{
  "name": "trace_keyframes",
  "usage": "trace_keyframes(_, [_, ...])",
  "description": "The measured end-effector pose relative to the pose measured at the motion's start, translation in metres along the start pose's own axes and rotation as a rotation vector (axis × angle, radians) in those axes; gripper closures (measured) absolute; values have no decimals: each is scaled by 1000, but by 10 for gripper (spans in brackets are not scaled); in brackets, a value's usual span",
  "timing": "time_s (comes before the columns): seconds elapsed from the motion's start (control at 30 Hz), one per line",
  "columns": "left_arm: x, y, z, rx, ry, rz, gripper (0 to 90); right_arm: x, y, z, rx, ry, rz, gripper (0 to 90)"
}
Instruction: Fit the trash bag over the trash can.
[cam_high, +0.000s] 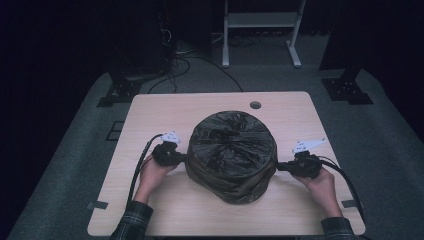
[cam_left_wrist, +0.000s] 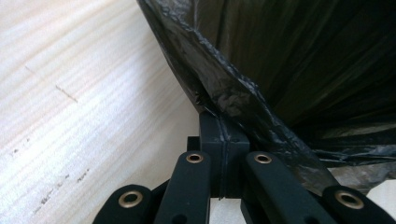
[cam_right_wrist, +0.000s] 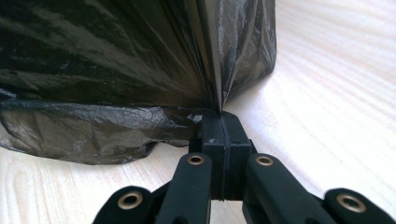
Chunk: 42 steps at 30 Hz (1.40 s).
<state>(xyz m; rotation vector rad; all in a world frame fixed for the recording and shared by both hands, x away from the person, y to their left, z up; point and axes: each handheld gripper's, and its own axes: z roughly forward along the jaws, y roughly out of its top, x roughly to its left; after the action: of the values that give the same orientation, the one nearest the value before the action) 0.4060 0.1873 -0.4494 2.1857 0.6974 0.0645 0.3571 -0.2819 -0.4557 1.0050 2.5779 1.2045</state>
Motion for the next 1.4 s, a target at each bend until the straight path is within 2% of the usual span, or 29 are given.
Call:
trace_keyframes(0.07, [0,0,-3,-18,-3,4,850,0,1,-2,-12,7,0,846])
trace_keyframes(0.17, [1,0,-9,-46,-10,9,763,0,2,-6,-46,11,4,700])
trace_keyframes(0.23, [1,1,-13,-68,-11,15,708,0,3,-8,-60,-5,7,611])
trace_keyframes(0.33, [0,2,-21,-102,-1,27,556,-1,5,-16,-96,-16,13,460])
trace_keyframes(0.43, [-2,3,-31,-136,-5,56,428,-2,6,-24,-128,-21,14,351])
trace_keyframes(0.5, [-3,4,-37,-160,-16,69,348,-3,8,-31,-147,-11,13,277])
trace_keyframes(0.57, [-4,7,-42,-159,-46,76,254,-2,12,-37,-151,-9,19,195])
trace_keyframes(0.6, [-5,8,-44,-158,-45,84,189,-2,14,-39,-152,-14,19,139])
trace_keyframes(0.7, [-9,12,-50,-173,-60,103,92,1,20,-44,-169,-17,15,122])
trace_keyframes(0.77, [-12,13,-53,-196,-75,116,62,2,23,-47,-179,-23,10,102])
trace_keyframes(0.83, [-14,15,-55,-196,-90,124,16,4,28,-52,-199,-15,-7,100])
trace_keyframes(0.97, [-19,16,-58,-218,-132,144,0,9,37,-64,-240,1,-36,99])
trace_keyframes(1.17, [-26,17,-59,-211,-138,178,0,22,62,-81,-281,17,-91,99])
trace_keyframes(1.4, [-33,19,-62,-229,-147,198,0,40,99,-94,-285,51,-157,99])
